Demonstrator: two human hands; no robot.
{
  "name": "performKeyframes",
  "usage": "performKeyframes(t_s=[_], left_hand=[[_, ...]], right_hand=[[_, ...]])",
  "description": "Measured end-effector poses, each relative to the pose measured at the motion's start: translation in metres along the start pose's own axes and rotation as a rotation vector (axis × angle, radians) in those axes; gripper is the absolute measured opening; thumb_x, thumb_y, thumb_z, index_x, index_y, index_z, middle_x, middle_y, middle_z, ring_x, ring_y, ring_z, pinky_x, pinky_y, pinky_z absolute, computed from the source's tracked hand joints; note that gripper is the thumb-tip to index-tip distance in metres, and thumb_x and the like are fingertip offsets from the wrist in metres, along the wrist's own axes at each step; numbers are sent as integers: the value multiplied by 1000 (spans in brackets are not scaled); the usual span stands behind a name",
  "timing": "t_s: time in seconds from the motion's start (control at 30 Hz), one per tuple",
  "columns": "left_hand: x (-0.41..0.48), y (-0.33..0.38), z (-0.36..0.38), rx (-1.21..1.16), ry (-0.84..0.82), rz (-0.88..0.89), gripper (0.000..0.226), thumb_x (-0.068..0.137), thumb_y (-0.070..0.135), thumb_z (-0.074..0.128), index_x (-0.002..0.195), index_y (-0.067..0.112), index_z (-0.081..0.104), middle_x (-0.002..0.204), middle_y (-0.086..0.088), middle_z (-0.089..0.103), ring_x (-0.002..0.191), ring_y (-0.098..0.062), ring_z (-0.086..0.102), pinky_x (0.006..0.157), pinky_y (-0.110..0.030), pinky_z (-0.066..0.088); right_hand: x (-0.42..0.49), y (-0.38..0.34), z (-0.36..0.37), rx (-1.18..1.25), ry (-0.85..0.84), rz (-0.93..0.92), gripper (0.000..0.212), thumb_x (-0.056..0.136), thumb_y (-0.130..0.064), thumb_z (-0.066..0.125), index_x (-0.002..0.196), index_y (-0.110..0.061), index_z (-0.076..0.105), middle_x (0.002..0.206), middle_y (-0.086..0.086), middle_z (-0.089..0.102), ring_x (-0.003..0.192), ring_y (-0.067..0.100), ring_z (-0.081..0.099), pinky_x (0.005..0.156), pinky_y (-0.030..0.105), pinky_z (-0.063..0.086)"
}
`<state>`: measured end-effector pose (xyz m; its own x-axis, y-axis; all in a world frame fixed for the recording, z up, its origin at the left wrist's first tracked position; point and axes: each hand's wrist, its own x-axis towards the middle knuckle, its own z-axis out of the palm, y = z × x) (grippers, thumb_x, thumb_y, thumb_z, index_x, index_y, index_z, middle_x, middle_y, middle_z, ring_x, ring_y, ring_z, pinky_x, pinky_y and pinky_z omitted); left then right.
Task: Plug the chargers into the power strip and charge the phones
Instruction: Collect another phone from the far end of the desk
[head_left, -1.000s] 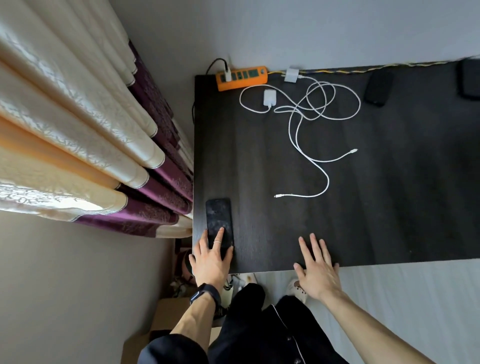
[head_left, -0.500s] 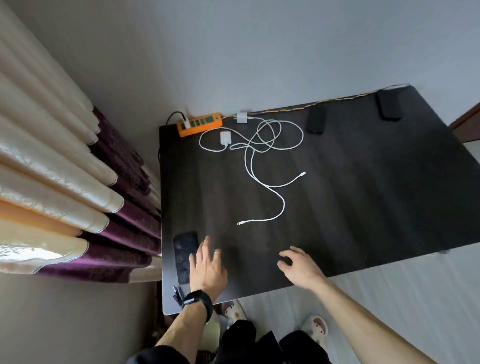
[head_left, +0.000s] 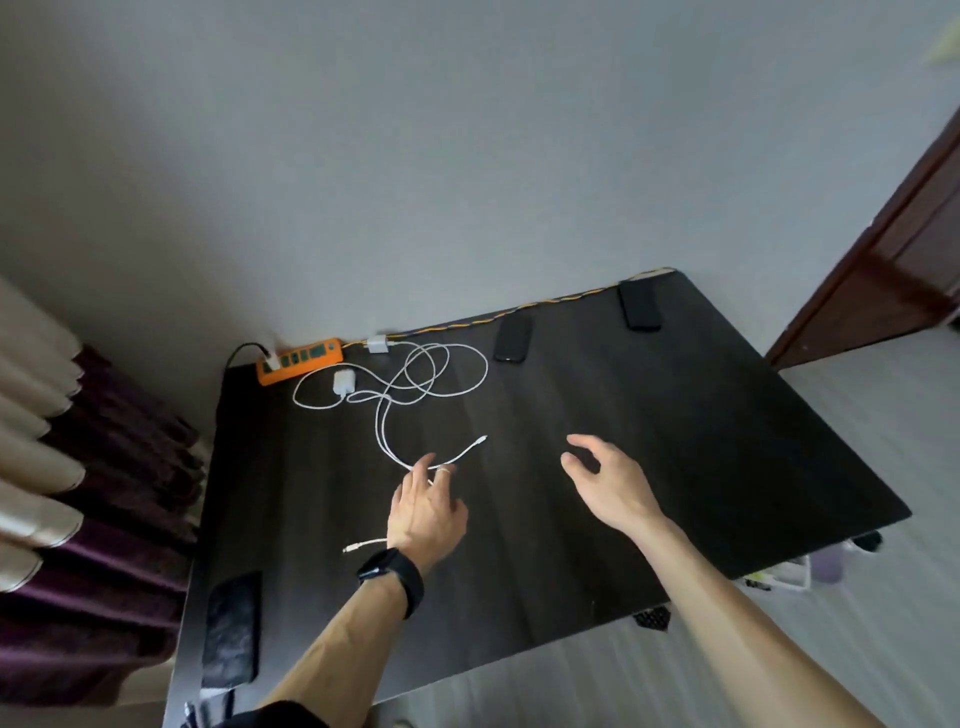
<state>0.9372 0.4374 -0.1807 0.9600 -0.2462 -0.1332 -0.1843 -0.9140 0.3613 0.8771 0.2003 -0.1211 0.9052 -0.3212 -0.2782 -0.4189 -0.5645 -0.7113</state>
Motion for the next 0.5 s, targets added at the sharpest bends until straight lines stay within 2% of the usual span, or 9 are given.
performKeyframes(t_s=[0.17,0.37,0.43,0.5], left_hand=[[38,43,-1,22,-22,51,54,87,30,56,139,22,46,150,-4,34,134,-26,40,110,-38,35],[108,66,15,41,-90,81,54,87,30,54,140,24,44,149,-3,34,132,-25,41,108,-37,36],[144,71,25,44,-121,86,54,88,31,53,141,24,43,150,-2,33,133,-24,39,109,-37,35],[184,75,39,45,-157,86,54,88,33,54,141,24,42,150,-2,33,135,-24,38,109,-37,35]], right_hand=[[39,25,-27,-10,18,24,45,101,-40,52,143,-25,51,147,-3,53,137,19,48,111,34,38],[99,63,-18,-96,-43,107,51,100,-42,54,147,-26,45,152,-3,48,140,19,46,113,37,40],[125,80,-9,-143,-73,159,55,99,-44,55,149,-28,41,157,-2,42,144,20,41,116,39,38],[152,99,-1,-219,-127,229,62,98,-47,53,154,-29,32,164,3,28,150,26,29,120,44,33]])
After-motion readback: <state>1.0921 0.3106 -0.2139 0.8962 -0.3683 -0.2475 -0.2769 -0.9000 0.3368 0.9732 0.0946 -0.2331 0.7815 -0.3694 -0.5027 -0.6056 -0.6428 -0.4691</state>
